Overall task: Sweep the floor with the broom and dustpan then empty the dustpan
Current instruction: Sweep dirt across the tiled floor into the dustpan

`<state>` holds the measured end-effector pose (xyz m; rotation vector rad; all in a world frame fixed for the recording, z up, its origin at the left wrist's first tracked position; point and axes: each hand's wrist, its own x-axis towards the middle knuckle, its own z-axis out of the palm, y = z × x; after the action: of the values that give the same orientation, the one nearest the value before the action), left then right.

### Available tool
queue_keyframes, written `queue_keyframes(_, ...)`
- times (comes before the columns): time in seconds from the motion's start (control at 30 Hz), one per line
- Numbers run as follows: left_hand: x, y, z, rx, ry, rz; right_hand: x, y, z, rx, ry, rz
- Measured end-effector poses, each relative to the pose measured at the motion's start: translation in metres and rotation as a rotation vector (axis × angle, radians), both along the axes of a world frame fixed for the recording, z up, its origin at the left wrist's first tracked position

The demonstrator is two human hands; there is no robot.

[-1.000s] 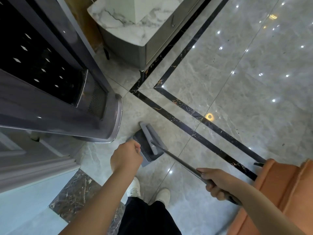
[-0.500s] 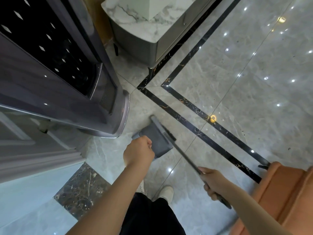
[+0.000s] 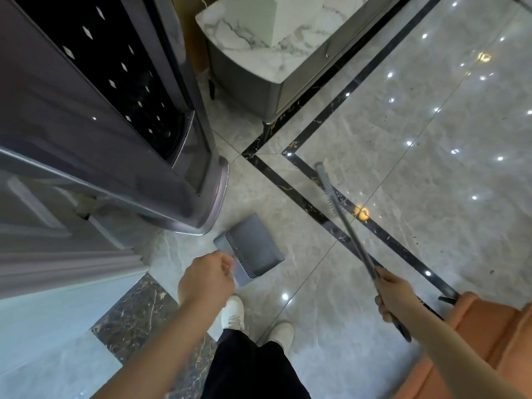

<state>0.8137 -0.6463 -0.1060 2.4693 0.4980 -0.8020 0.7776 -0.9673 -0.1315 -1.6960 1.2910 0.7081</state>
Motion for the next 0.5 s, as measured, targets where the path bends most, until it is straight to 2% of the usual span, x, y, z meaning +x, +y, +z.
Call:
queue_keyframes(0.17, -0.007, 0.036, -0.007, 0.11, 0.013, -0.058, 0.01, 0.026, -0.027, -0.096, 0.004, 0.168)
queue_keyframes(0.4, 0.005, 0.025, -0.016, 0.158, -0.005, -0.089, 0.002, 0.067, -0.024, 0.191, 0.243, 0.377)
queue_keyframes(0.5, 0.004, 0.025, -0.016, 0.165, -0.012, -0.091, -0.001, 0.066, -0.006, 0.302, 0.324, 0.297)
